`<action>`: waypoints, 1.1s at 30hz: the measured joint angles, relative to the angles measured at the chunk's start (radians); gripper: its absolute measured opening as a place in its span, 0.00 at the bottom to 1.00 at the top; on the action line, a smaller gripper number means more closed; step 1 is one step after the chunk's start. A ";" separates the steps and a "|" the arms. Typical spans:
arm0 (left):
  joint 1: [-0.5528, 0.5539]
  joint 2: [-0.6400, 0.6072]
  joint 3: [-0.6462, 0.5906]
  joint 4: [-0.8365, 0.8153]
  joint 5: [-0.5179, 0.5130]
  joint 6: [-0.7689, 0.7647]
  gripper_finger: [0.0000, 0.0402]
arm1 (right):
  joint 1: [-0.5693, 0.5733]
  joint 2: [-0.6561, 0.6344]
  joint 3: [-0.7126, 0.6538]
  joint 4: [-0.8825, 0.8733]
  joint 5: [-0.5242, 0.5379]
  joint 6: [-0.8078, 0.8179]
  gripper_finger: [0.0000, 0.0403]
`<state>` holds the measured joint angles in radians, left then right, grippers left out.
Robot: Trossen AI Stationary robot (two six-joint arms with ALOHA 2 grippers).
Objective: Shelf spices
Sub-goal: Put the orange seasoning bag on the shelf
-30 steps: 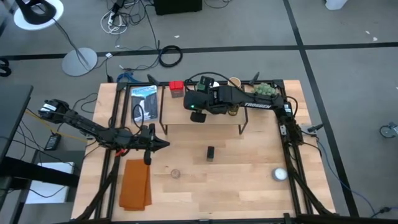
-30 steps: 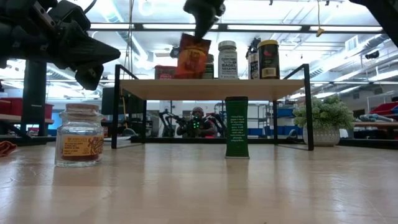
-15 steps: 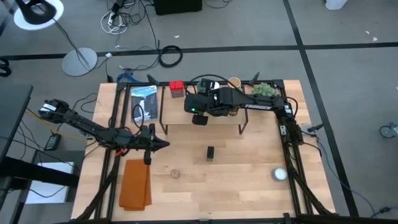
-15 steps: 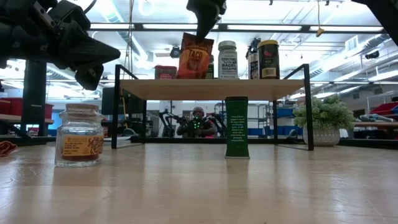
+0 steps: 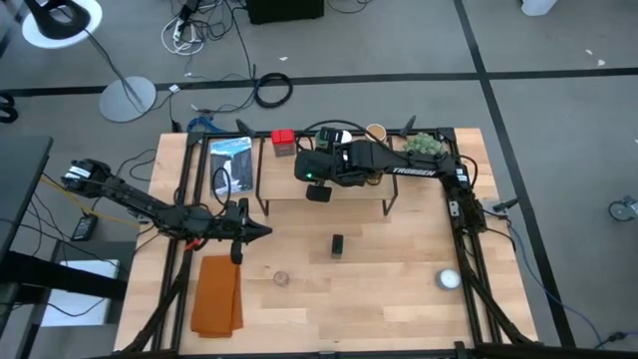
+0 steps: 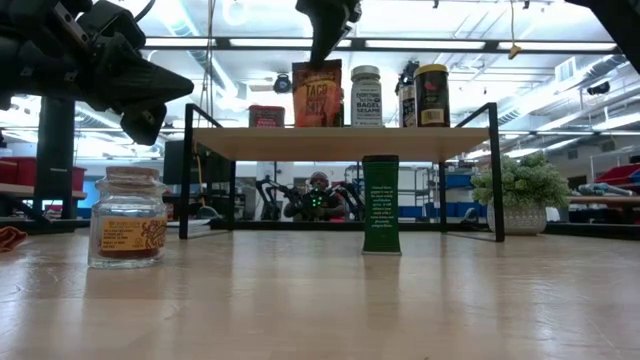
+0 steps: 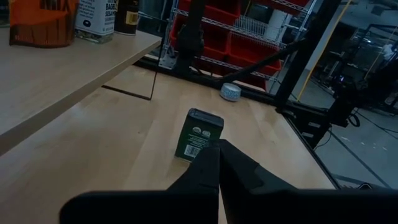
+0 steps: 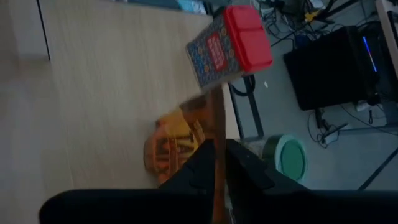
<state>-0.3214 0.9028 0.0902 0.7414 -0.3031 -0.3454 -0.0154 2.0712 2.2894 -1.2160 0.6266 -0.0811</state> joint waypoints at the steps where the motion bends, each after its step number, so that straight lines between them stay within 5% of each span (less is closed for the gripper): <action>1: 0.000 0.000 0.000 0.000 0.000 0.000 0.01 | 0.000 0.000 0.000 0.013 0.000 0.000 0.10; 33: 0.000 0.000 0.000 0.000 0.000 0.000 0.01 | 0.033 -0.009 0.000 0.161 0.058 -0.098 0.44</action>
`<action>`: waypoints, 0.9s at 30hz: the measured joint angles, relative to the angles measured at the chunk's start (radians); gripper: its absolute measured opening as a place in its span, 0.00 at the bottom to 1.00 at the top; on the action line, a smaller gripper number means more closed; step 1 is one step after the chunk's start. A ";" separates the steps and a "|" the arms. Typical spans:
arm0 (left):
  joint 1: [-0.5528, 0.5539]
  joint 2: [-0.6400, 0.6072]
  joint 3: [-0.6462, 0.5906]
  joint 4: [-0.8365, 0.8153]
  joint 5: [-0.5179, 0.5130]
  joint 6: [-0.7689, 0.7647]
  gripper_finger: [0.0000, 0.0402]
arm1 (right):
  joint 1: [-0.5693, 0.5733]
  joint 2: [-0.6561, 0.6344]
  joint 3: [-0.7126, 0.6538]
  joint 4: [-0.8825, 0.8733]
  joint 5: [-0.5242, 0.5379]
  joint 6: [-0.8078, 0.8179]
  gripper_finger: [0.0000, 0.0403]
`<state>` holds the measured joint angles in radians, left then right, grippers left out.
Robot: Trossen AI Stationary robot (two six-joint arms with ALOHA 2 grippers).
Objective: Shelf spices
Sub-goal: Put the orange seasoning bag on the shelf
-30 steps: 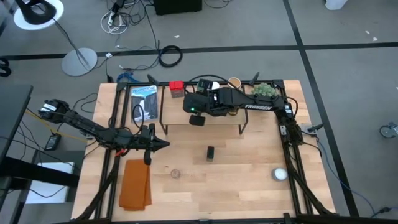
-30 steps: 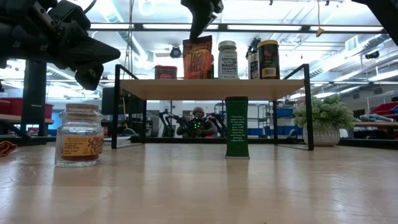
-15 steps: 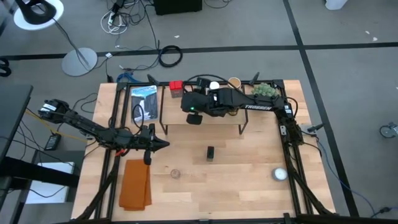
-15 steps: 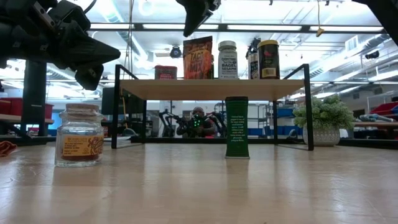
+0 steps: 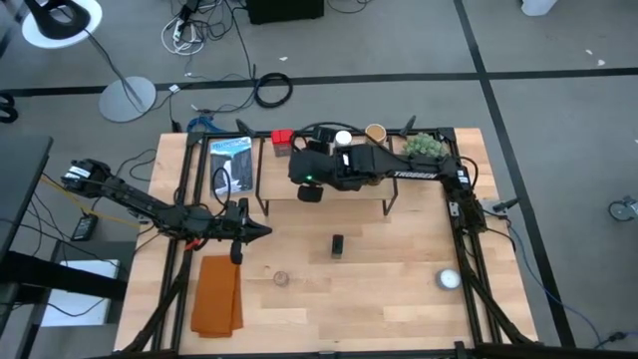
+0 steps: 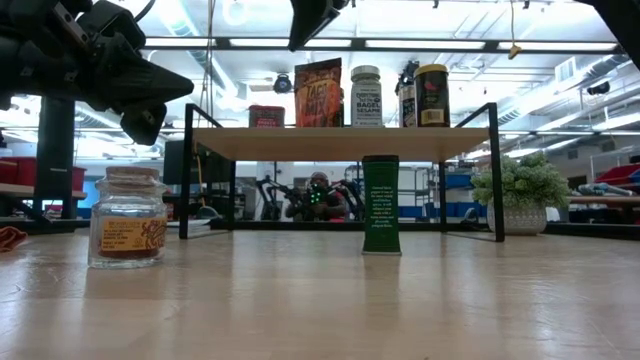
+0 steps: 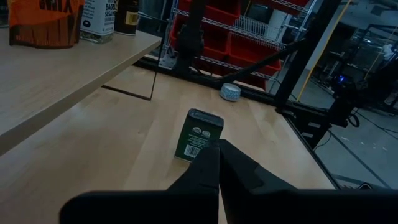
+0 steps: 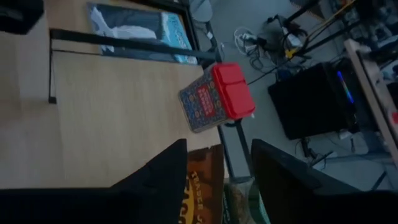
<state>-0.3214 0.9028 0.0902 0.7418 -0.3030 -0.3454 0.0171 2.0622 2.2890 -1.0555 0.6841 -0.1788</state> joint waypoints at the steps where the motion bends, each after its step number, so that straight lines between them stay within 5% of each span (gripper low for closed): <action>1: 0.000 0.000 0.000 0.000 0.000 0.000 0.01 | 0.004 -0.003 0.000 0.010 0.005 -0.004 0.45; 8: 0.000 0.000 0.000 0.000 0.000 0.000 0.01 | 0.014 -0.030 0.000 -0.006 -0.010 0.067 0.50; 14: 0.000 0.000 0.000 -0.003 0.000 0.000 0.01 | -0.030 -0.031 0.000 -0.057 -0.192 0.191 0.50; 27: 0.000 0.000 0.000 0.000 0.000 0.000 0.01 | -0.096 -0.023 0.000 -0.115 -0.207 0.255 0.49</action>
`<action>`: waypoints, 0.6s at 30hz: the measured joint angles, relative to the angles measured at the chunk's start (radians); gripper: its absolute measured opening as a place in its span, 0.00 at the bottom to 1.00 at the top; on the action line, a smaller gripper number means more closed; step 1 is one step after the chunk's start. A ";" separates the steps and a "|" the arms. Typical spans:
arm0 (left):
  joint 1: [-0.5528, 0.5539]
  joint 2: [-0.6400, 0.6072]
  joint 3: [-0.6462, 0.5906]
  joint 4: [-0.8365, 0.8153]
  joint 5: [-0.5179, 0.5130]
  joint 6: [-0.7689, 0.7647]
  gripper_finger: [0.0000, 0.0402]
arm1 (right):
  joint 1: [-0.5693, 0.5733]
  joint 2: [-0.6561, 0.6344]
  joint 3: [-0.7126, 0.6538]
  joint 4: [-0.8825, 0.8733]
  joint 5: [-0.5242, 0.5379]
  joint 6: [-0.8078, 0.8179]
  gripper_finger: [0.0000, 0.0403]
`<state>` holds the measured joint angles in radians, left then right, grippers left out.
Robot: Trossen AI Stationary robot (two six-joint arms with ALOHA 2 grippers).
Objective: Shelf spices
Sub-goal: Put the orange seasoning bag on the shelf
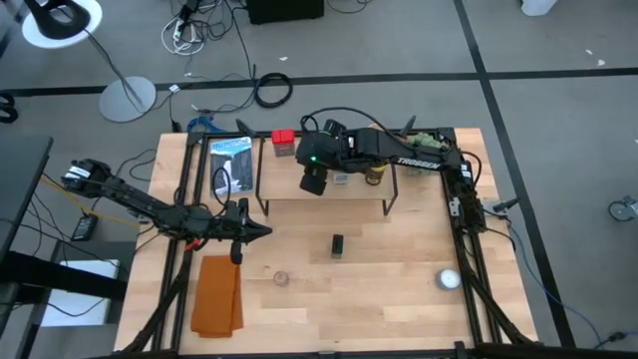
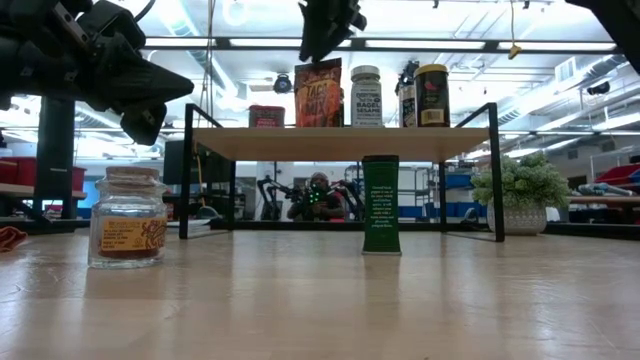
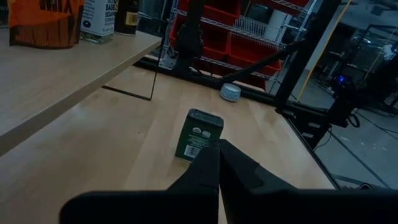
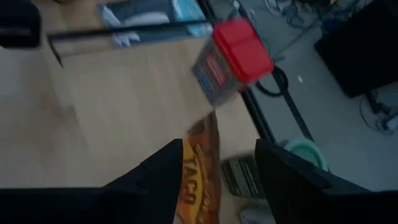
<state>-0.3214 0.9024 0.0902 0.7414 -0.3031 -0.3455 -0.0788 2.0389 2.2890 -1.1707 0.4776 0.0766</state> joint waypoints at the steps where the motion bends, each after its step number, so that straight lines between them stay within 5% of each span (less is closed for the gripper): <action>1: 0.000 0.000 0.000 0.000 0.000 0.000 0.01 | -0.004 0.001 0.000 -0.013 -0.002 0.001 0.49; 10: 0.000 0.000 0.000 0.000 0.000 0.000 0.01 | -0.019 0.003 0.000 -0.085 -0.062 0.028 0.37; 18: 0.000 0.000 0.000 0.000 0.000 0.000 0.01 | -0.018 0.003 0.000 -0.078 -0.080 -0.039 0.03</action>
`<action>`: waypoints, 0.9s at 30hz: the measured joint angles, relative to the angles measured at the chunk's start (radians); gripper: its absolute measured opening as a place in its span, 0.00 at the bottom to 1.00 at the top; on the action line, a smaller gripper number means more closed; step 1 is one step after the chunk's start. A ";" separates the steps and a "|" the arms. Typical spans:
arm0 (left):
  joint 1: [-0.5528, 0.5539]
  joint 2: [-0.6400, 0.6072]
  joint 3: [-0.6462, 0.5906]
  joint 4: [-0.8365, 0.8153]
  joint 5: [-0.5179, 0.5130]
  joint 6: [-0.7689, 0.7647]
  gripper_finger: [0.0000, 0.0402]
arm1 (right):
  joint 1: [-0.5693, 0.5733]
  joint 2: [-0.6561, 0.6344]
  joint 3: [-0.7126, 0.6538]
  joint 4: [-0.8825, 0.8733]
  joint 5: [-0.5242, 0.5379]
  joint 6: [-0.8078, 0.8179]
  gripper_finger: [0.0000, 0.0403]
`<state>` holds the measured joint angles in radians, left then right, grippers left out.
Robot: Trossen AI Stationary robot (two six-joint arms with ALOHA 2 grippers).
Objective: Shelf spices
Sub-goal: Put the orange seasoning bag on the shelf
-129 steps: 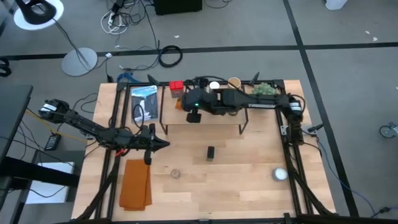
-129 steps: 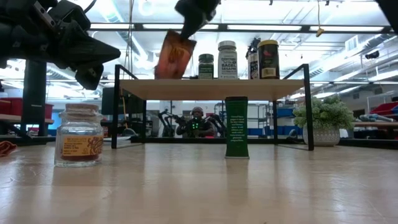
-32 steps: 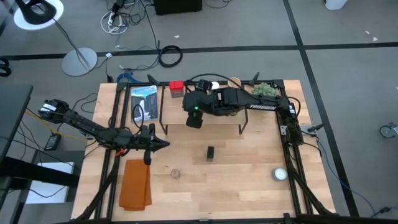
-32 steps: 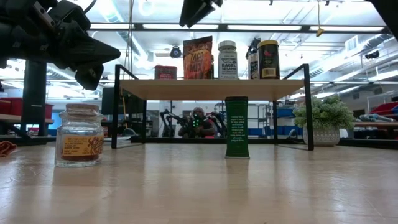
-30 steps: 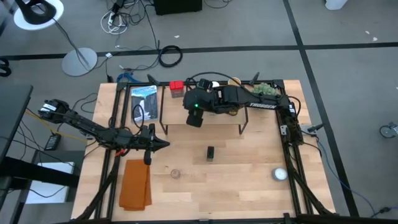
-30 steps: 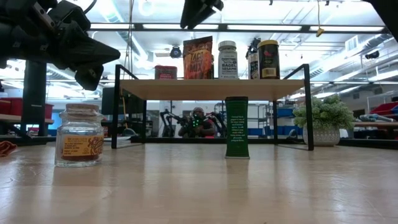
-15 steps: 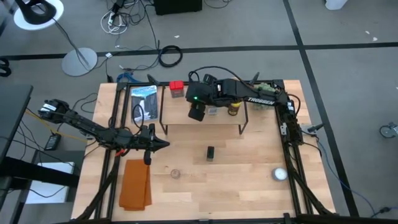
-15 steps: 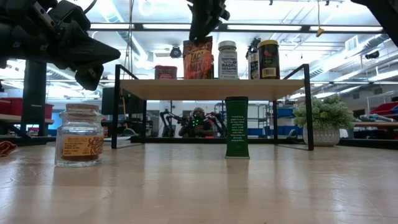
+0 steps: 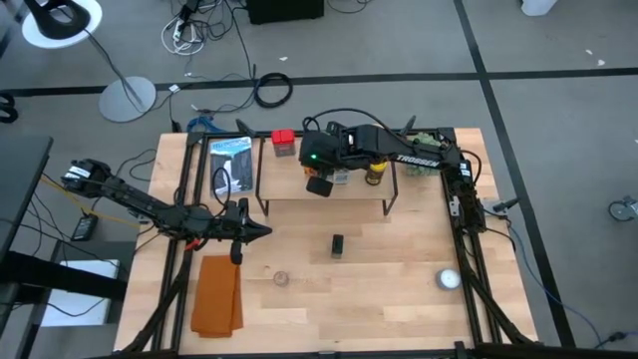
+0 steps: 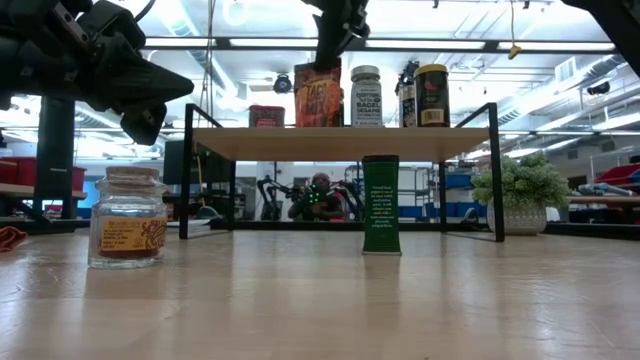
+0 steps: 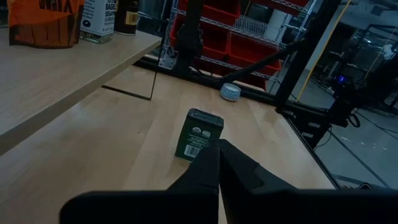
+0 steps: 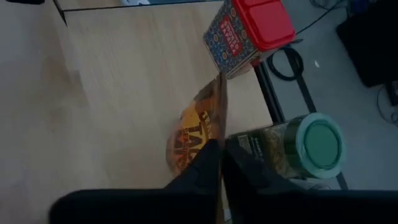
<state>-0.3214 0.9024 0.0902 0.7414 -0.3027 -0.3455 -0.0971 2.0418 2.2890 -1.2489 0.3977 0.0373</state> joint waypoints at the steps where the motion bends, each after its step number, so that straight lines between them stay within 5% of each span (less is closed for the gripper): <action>1: 0.000 0.000 0.000 0.000 0.000 0.000 0.01 | 0.000 0.000 0.000 0.008 0.000 -0.016 0.02; 27: 0.000 0.000 0.000 0.000 0.000 0.000 0.01 | -0.042 0.001 0.000 0.167 -0.058 -0.163 0.00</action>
<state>-0.3211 0.9024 0.0902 0.7414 -0.3028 -0.3456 -0.1389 2.0430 2.2890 -1.0824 0.3395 -0.1252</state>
